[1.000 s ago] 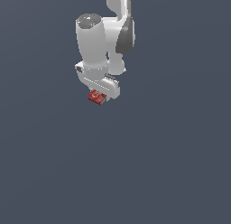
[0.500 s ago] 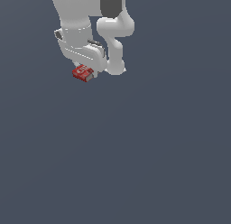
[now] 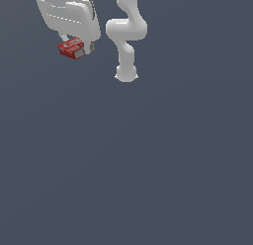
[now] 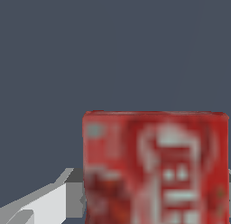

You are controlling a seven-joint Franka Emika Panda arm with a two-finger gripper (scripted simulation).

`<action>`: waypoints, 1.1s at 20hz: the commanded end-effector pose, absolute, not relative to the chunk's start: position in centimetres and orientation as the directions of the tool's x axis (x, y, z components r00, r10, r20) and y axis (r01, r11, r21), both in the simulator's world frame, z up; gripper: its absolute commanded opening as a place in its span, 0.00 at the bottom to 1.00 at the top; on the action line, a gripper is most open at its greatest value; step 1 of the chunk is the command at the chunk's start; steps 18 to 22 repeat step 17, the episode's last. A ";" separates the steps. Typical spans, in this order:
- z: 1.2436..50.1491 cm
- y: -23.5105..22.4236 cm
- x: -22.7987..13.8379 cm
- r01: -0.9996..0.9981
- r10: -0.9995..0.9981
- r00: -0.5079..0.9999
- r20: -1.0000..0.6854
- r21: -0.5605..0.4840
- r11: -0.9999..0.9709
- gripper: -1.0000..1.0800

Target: Pick up the object and move it to a goal position.

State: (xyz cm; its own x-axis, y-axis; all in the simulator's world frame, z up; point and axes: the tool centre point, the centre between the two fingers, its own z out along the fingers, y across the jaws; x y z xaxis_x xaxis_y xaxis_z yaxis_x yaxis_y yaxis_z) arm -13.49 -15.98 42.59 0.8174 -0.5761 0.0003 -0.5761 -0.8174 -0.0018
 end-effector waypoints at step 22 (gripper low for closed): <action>50.0 -19.1 -14.8 -0.574 -0.574 0.819 0.000 0.000 -0.819 0.00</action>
